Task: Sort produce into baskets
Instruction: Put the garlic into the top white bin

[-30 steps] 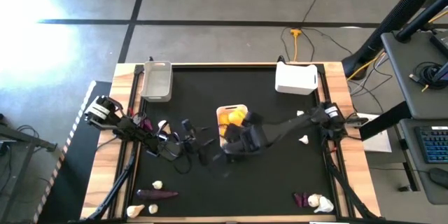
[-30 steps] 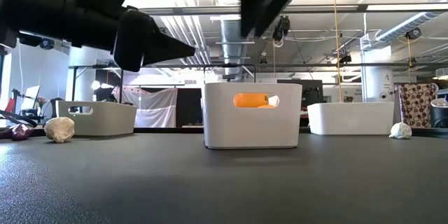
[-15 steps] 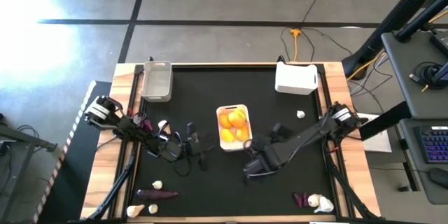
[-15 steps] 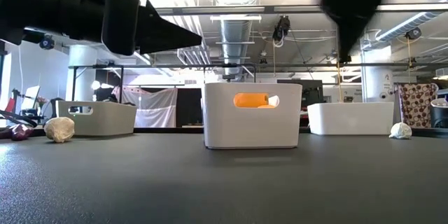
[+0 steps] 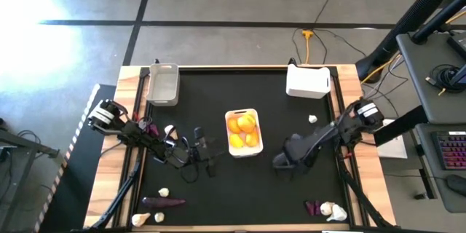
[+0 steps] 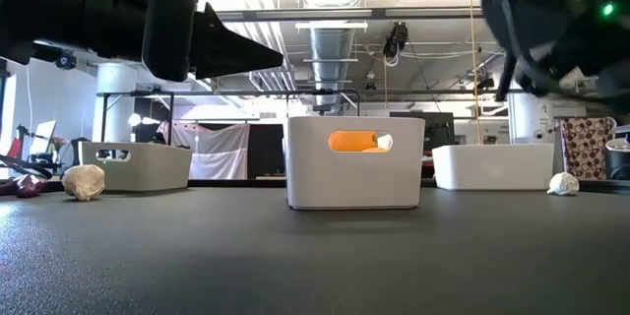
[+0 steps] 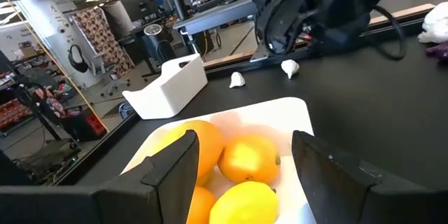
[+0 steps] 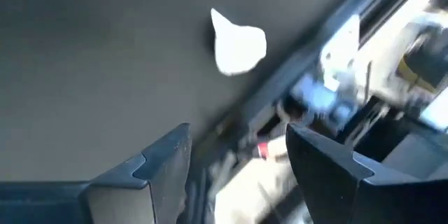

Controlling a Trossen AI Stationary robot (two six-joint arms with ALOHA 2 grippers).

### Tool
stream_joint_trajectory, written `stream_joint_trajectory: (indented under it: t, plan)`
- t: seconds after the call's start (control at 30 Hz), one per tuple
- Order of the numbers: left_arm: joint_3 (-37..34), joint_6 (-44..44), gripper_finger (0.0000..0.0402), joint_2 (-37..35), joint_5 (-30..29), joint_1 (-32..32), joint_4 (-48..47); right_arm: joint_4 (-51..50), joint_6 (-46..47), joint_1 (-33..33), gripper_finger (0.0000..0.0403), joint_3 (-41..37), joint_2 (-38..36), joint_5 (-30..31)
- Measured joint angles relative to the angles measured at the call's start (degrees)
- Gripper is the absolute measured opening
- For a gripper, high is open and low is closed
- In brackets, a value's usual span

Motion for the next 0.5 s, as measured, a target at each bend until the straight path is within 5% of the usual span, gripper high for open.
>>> stream_joint_trajectory:
  t: [0.23,0.5]
  plan:
    - [0.44,0.0,0.0212,0.0,-0.02,1.22,0.09,7.08,-12.11,-8.63,0.0224,-6.79,0.03,-2.48]
    - [0.37,0.0,0.0212,0.83,-0.03,1.43,0.07,16.81,-13.47,-16.47,0.0224,-12.53,0.09,-5.24]
